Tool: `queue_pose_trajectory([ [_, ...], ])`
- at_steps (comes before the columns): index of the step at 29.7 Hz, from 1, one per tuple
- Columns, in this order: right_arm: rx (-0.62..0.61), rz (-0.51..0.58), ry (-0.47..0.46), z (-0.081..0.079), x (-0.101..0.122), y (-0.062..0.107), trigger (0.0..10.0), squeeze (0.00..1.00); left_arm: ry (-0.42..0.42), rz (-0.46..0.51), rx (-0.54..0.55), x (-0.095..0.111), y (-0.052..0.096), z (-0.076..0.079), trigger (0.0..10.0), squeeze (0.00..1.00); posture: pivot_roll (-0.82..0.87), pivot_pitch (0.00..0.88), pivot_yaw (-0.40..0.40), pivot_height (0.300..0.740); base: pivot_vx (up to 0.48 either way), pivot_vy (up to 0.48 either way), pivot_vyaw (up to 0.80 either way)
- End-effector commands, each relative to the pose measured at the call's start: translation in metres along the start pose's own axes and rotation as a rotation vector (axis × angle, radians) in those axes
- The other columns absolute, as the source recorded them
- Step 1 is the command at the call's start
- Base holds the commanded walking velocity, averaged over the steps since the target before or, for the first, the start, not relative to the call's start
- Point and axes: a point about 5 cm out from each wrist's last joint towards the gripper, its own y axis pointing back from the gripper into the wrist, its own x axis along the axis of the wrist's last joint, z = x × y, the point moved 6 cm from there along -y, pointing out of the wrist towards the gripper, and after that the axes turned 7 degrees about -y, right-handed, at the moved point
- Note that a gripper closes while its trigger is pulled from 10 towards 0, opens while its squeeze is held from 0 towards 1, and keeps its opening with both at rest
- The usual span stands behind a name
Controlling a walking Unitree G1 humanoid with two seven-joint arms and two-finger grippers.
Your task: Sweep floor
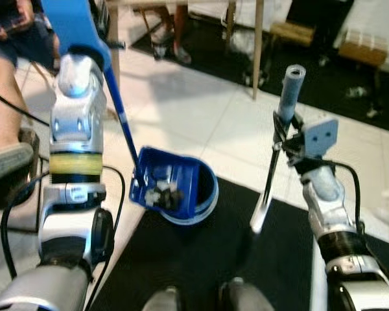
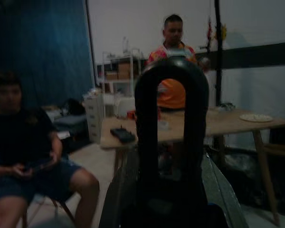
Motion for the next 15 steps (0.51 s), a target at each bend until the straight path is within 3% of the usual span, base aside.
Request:
queue_pose_trajectory([
  [1,-0.005,0.031,0.023,0.0045,0.0085,-0.0008,10.0,0.0,-0.002,0.071,0.004,0.019,-0.002,-0.0008,10.0,0.0,0.05,0.016,-0.031,0.74,0.368,0.0,0.0],
  [5,-0.005,0.031,0.024,0.0045,0.0085,-0.0008,10.0,0.0,0.0,0.07,0.004,0.0183,-0.0019,-0.0006,10.0,0.0,0.05,0.016,-0.032,0.74,0.349,0.0,0.0],
  [15,-0.003,0.03,0.026,0.0048,0.0081,-0.0007,10.0,0.0,0.011,0.053,0.014,0.0123,-0.0015,-0.0001,10.0,0.0,0.04,0.015,-0.033,0.74,0.0,0.0,0.0],
])
